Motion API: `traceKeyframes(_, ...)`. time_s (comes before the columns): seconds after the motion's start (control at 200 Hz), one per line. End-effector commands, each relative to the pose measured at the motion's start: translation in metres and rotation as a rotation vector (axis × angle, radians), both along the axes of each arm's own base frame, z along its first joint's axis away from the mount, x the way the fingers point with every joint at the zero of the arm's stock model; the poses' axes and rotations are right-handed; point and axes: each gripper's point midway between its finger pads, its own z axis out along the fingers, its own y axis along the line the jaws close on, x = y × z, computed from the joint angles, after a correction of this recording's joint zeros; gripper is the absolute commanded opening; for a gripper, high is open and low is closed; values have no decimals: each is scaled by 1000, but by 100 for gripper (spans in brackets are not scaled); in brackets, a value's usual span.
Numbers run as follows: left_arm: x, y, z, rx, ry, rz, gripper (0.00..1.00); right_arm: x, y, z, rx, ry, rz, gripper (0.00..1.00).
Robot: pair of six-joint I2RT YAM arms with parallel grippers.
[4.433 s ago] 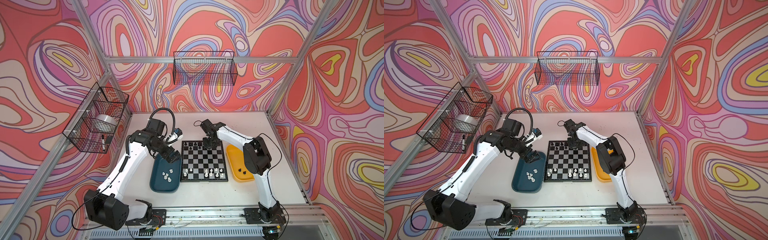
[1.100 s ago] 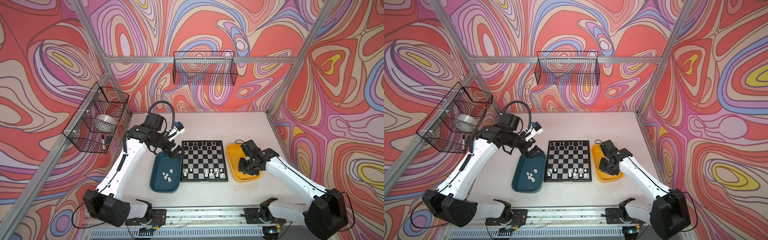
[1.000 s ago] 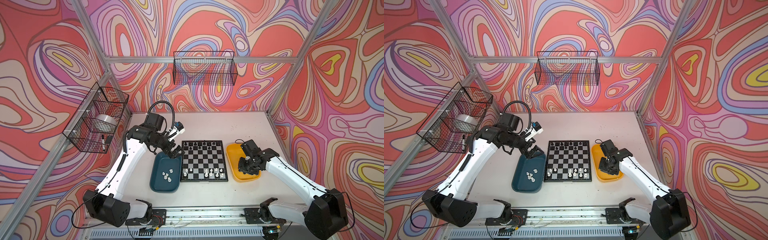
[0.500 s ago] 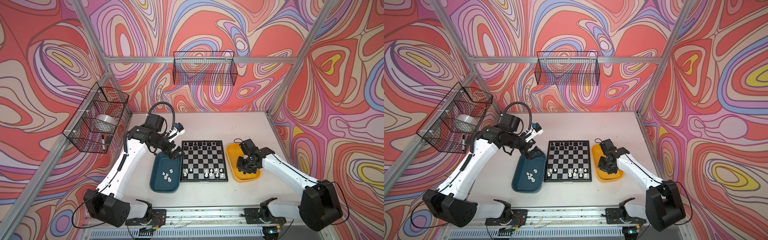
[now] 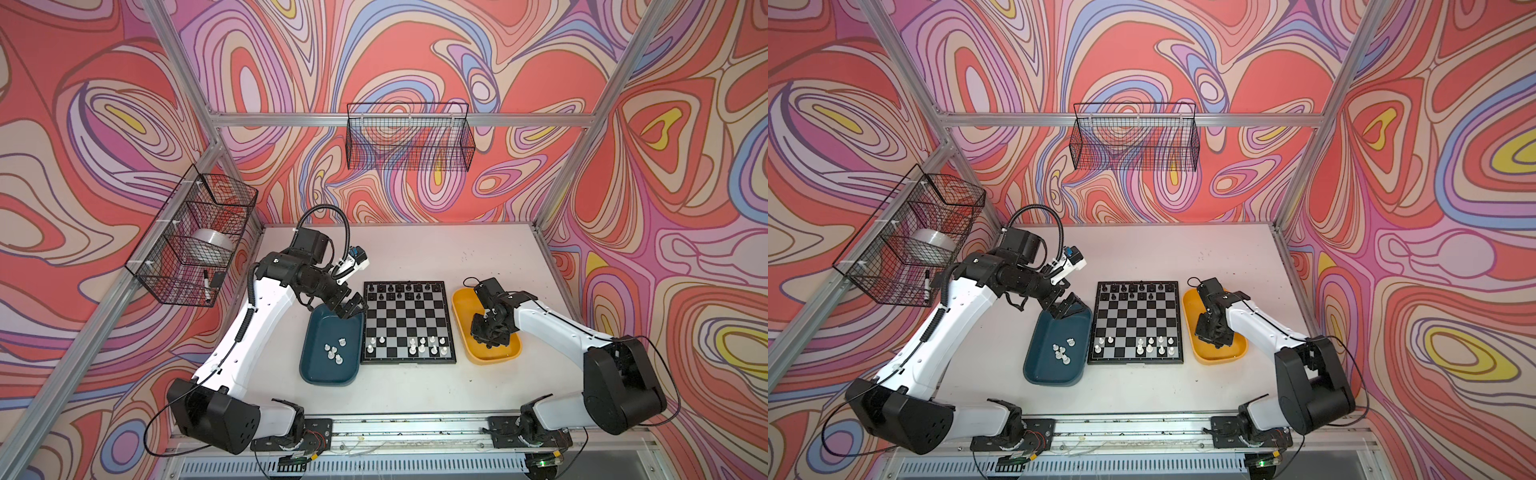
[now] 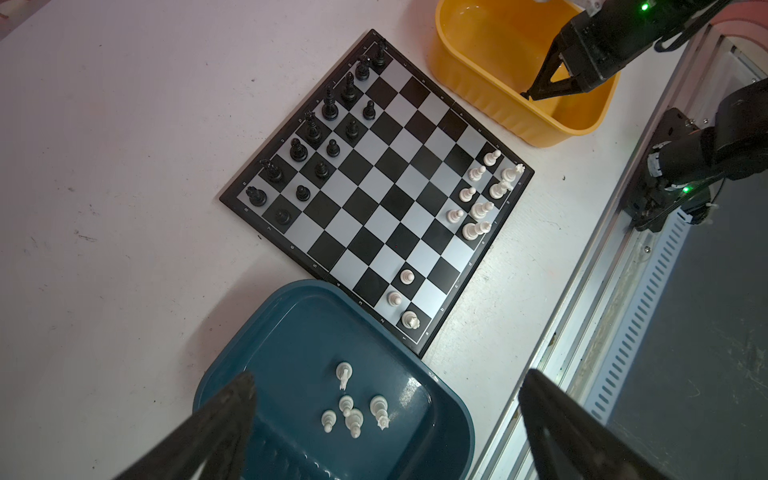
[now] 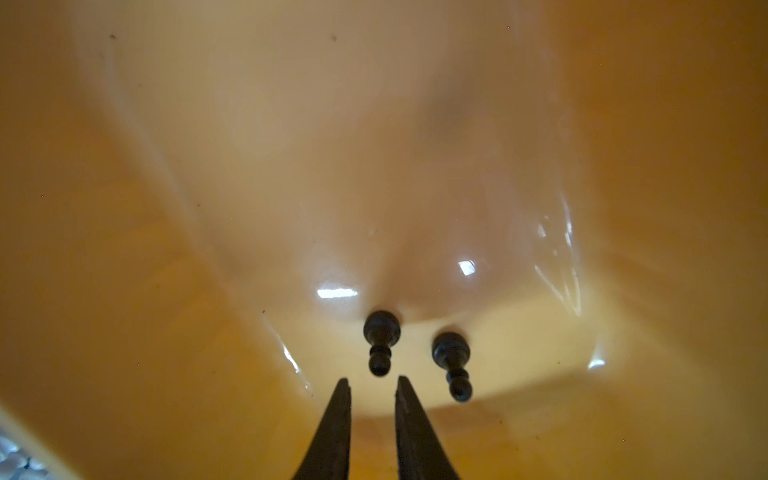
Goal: Set up the chess pieces on the board
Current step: 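Lower the right gripper onto a black pawn and close on it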
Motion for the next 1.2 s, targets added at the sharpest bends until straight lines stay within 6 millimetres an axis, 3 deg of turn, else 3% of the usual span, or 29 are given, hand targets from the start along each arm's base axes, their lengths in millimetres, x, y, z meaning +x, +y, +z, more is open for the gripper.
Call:
traceKeyframes(0.0,-2,-1,-7,14,19,-17,99,11,-3,1,-23,-19,6,19)
traceKeyframes(1.192,-6,1,-7,20,17,-16,99,18,-3,-11,-39,10,41,14)
